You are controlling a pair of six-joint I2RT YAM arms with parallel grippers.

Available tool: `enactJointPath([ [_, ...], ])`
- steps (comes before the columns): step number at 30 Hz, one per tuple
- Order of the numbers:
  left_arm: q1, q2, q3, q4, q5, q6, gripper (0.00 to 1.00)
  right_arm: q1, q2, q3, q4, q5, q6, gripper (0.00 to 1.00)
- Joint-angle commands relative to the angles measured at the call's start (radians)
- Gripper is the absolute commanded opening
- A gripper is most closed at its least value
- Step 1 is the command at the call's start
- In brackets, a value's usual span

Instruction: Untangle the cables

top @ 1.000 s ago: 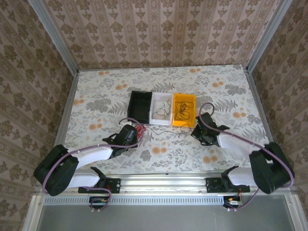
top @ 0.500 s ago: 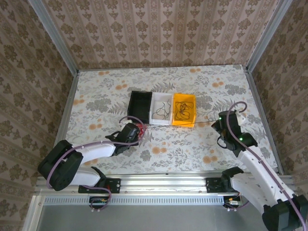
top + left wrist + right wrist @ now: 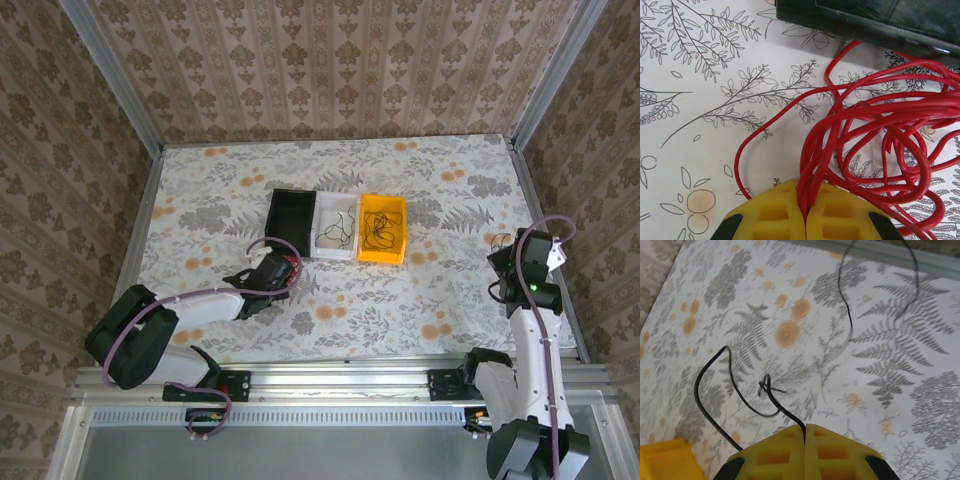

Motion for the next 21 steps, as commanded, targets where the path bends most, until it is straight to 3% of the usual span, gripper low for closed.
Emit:
enactJointPath([
  [1, 0.017, 0.061, -0.044, -0.021, 0.068, 0.089, 0.0, -0.002, 0.008, 0.047, 0.031, -0.129, -0.069, 0.03],
  [7, -0.051, 0.115, 0.007, 0.102, 0.293, 0.288, 0.0, 0.032, -0.008, 0.109, 0.064, -0.217, -0.136, 0.03],
  [12, -0.108, 0.18, 0.058, 0.155, 0.444, 0.381, 0.0, 0.169, 0.002, 0.215, 0.117, -0.266, -0.186, 0.04],
  [17, -0.124, 0.219, 0.096, 0.162, 0.495, 0.416, 0.0, 0.401, 0.116, 0.385, 0.158, -0.268, -0.275, 0.04],
  [21, -0.124, 0.209, 0.097, 0.152, 0.448, 0.406, 0.0, 0.531, 0.247, 0.507, 0.169, -0.238, -0.311, 0.04],
])
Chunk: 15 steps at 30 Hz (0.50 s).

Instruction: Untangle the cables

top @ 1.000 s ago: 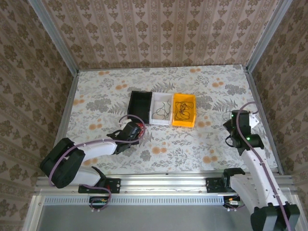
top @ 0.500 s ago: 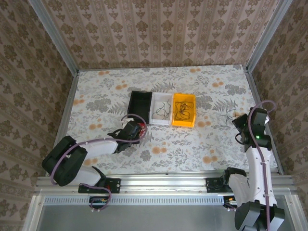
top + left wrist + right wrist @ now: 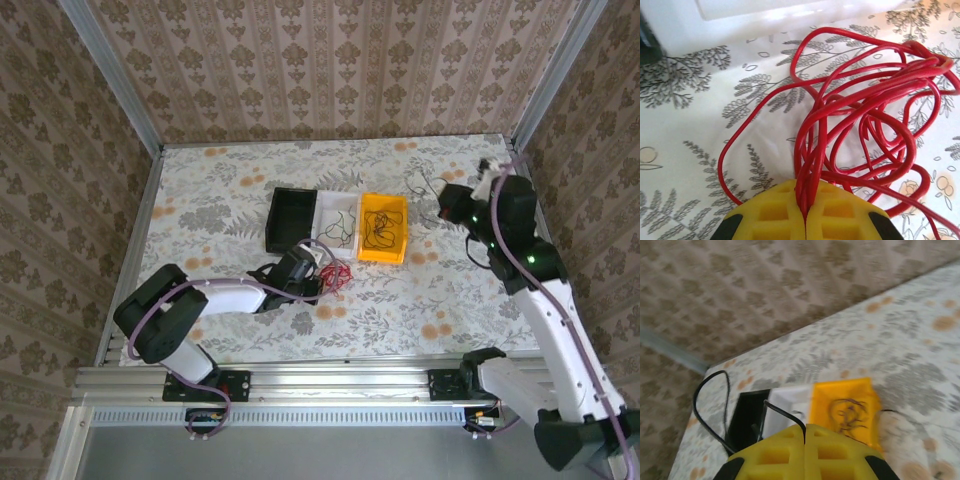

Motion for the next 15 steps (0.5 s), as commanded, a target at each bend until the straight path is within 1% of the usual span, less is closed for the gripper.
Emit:
enactJointPath([
  [1, -0.017, 0.015, -0.02, -0.073, 0.064, 0.025, 0.0, 0.071, 0.092, 0.081, 0.037, 0.003, -0.06, 0.04],
  [5, -0.014, -0.025, -0.053, -0.06, 0.028, 0.012, 0.0, 0.121, 0.204, 0.13, 0.078, 0.015, -0.053, 0.04],
  [7, -0.011, -0.046, -0.069, -0.053, 0.019, 0.004, 0.0, 0.139, 0.266, 0.155, 0.094, -0.003, -0.056, 0.05],
  [11, 0.003, -0.09, -0.116, 0.0, 0.028, -0.002, 0.0, 0.184, 0.38, 0.196, 0.12, -0.042, -0.072, 0.05],
  [15, 0.028, -0.131, -0.155, 0.029, 0.036, -0.013, 0.0, 0.232, 0.503, 0.24, 0.116, -0.047, -0.092, 0.05],
])
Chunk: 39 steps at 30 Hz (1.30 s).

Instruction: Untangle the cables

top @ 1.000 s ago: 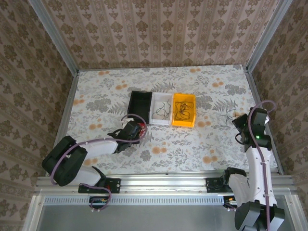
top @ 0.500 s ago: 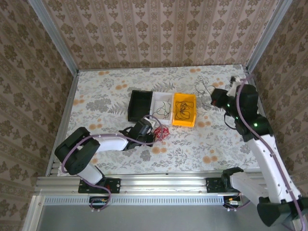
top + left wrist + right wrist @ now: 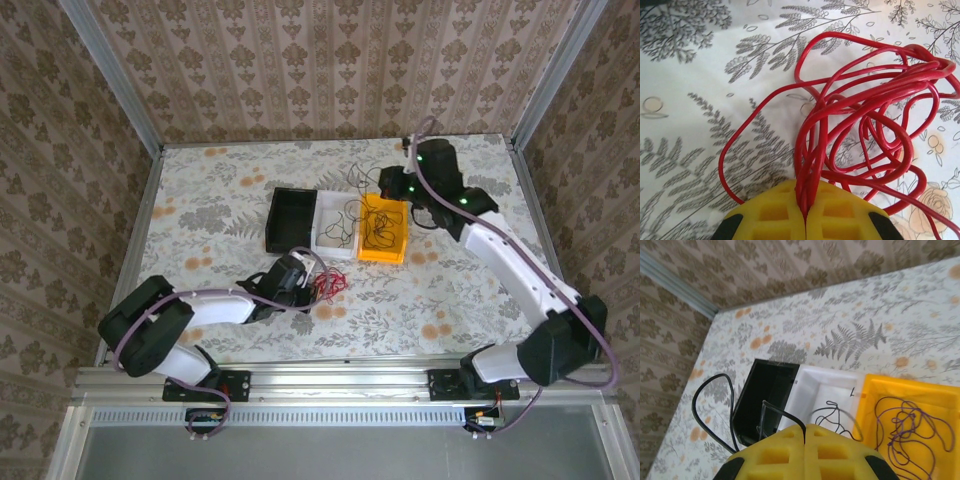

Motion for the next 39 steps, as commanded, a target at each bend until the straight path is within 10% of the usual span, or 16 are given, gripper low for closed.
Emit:
enactJointPath([
  [1, 0.024, -0.029, -0.039, -0.007, 0.015, -0.017, 0.0, 0.037, 0.078, 0.05, 0.021, -0.022, -0.039, 0.05],
  [20, 0.042, -0.055, -0.064, 0.001, -0.006, -0.043, 0.0, 0.115, 0.462, 0.218, -0.101, 0.252, -0.067, 0.08],
  [24, 0.045, -0.046, -0.058, -0.005, -0.006, -0.045, 0.0, 0.143, 0.505, 0.259, -0.123, 0.223, -0.108, 0.27],
  [28, 0.045, -0.04, -0.051, -0.01, -0.005, -0.044, 0.0, 0.146, 0.469, 0.246, -0.118, 0.242, -0.106, 0.55],
  [39, 0.047, -0.04, -0.052, -0.009, 0.001, -0.044, 0.0, 0.243, 0.172, -0.125, 0.028, 0.114, -0.088, 0.56],
])
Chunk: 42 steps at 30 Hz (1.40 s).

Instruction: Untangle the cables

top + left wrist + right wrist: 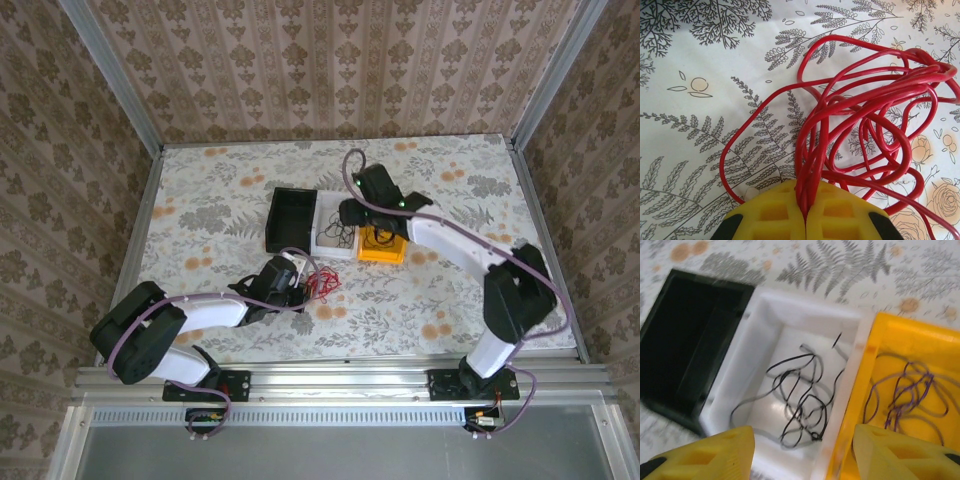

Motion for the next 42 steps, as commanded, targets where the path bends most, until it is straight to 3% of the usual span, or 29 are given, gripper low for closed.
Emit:
enactJointPath([
  [1, 0.008, 0.004, -0.005, -0.026, -0.003, -0.013, 0.0, 0.077, -0.076, -0.123, 0.055, -0.105, 0.013, 0.56],
  [5, 0.011, 0.003, -0.006, -0.026, 0.0, -0.016, 0.0, 0.142, -0.092, -0.248, 0.107, -0.203, 0.066, 0.55],
  [10, 0.012, -0.006, -0.002, -0.046, 0.015, -0.015, 0.0, 0.171, -0.038, -0.309, 0.128, -0.224, 0.084, 0.54],
  [18, 0.014, -0.042, 0.0, -0.062, 0.033, -0.014, 0.06, 0.17, 0.126, -0.288, 0.204, -0.254, 0.1, 0.54],
  [20, 0.016, -0.058, -0.002, -0.069, 0.031, -0.017, 0.1, 0.17, 0.157, -0.273, 0.214, -0.271, 0.1, 0.48],
  [23, 0.025, -0.101, -0.012, -0.08, 0.023, -0.027, 0.16, 0.17, 0.166, -0.281, 0.217, -0.237, 0.116, 0.19],
  [25, 0.04, -0.147, -0.028, -0.092, 0.011, -0.046, 0.27, 0.165, 0.15, -0.301, 0.208, -0.208, 0.125, 0.11],
  [28, 0.079, -0.255, -0.077, -0.099, -0.014, -0.079, 0.42, 0.154, 0.121, -0.337, 0.192, -0.209, 0.135, 0.1],
  [32, 0.128, -0.428, -0.144, -0.125, -0.043, -0.098, 0.46, 0.141, 0.073, -0.386, 0.177, -0.196, 0.135, 0.09],
  [36, 0.131, -0.508, -0.142, -0.195, 0.01, -0.053, 0.47, 0.119, 0.047, -0.411, 0.178, -0.219, 0.128, 0.09],
  [42, 0.106, -0.451, -0.136, -0.138, 0.123, -0.052, 0.44, 0.113, 0.07, -0.404, 0.178, -0.254, 0.123, 0.09],
])
